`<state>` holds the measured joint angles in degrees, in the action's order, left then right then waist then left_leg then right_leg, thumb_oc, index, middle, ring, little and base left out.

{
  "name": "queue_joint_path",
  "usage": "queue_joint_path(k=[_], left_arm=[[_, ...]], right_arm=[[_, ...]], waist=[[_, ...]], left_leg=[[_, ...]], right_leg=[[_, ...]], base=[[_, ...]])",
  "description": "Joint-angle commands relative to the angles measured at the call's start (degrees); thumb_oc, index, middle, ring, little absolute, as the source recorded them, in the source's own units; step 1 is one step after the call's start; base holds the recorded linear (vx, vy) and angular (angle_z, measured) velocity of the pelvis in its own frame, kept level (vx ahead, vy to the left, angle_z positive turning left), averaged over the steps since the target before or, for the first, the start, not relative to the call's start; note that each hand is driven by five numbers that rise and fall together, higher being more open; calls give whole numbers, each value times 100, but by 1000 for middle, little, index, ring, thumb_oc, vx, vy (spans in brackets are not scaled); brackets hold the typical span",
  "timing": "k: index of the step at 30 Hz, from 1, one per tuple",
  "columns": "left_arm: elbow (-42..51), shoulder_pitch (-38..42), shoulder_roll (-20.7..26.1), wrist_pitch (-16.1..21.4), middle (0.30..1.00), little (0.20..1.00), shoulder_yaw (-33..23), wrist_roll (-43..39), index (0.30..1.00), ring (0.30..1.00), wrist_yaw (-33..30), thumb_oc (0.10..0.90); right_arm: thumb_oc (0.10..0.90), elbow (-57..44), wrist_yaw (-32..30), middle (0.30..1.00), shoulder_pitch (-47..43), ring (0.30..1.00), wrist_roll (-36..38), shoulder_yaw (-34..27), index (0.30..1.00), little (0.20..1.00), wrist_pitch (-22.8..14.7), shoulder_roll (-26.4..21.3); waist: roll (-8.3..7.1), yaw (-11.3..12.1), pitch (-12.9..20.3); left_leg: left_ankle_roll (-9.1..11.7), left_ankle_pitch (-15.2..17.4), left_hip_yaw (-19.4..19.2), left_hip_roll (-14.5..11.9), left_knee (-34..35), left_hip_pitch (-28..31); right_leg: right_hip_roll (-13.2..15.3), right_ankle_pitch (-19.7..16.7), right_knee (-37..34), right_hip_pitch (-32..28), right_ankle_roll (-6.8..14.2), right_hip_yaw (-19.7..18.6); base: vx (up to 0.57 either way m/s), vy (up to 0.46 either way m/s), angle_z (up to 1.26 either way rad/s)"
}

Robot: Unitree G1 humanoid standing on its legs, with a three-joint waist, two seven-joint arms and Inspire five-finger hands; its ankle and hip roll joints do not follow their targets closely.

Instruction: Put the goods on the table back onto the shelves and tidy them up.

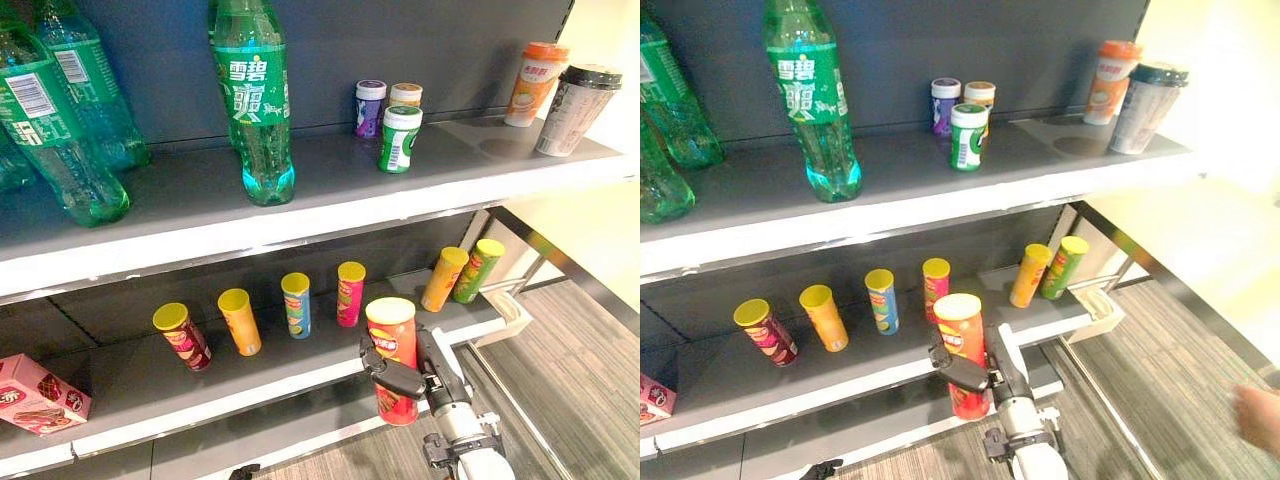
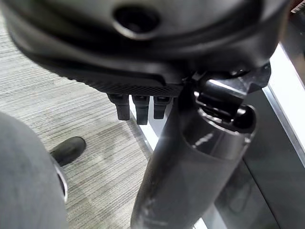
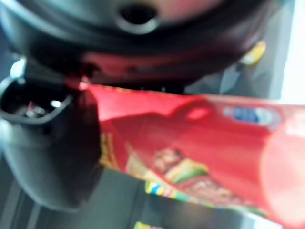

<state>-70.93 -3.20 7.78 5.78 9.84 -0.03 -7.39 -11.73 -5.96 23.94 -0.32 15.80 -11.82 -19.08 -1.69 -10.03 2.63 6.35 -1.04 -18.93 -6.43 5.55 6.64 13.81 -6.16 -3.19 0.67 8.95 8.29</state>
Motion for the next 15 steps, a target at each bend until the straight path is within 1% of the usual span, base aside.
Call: queue_joint_path(k=[1,3,5,8,9,13,15], left_arm=[[-18,431,323,15,900,900,-30,-100,900,900,57,800],[68,415,323,12,900,900,87,-130,900,900,170,800],[72,418,302,-4,900,900,164,-103,900,900,242,800],[77,409,275,21,900,900,205,-76,900,900,290,800],[-56,-57,-56,-71,900,900,-589,-1025,900,900,674,800],[-224,-22,-101,-78,900,900,-539,-977,900,900,676,800],[-323,8,-90,-80,900,900,-567,-940,900,900,629,800]], right_arm=[[400,-1209,637,300,-783,300,1107,15,300,300,-279,-178],[400,-1150,803,300,-717,300,1668,-16,300,300,-104,-108],[400,-1199,787,300,-651,300,1745,-184,300,300,-50,-133],[400,-1255,879,300,-658,300,1788,-222,300,300,-85,-228],[400,-97,1407,300,-475,300,1657,-720,300,300,216,-143],[400,79,1381,300,-459,300,1674,-763,300,300,208,-84],[400,277,1357,300,-343,300,1556,-812,300,300,234,10]], waist=[[178,93,-408],[187,52,-393],[194,15,-364],[208,-5,-352],[240,-327,-578],[277,-357,-541],[287,-360,-502]], left_leg=[[-136,739,185,-156,-55,249],[-129,714,180,-164,-55,260],[-124,701,176,-166,-55,265],[-115,690,175,-177,-55,274],[-367,616,280,257,-55,485],[-346,624,312,266,-55,486],[-331,631,316,284,-55,459]], right_leg=[[-87,-287,-181,-549,-76,21],[-105,-236,-181,-548,-81,-25],[-122,-203,-181,-543,-89,-57],[-138,-183,-181,-552,-96,-77],[-933,100,-52,-484,-395,-710],[-929,87,-119,-538,-410,-678],[-920,82,-151,-554,-397,-661]], base=[[-1,-17,-22],[-2,-14,-12],[0,0,0],[0,-10,0],[-18,0,-4],[-30,25,-7],[-1,27,6]])
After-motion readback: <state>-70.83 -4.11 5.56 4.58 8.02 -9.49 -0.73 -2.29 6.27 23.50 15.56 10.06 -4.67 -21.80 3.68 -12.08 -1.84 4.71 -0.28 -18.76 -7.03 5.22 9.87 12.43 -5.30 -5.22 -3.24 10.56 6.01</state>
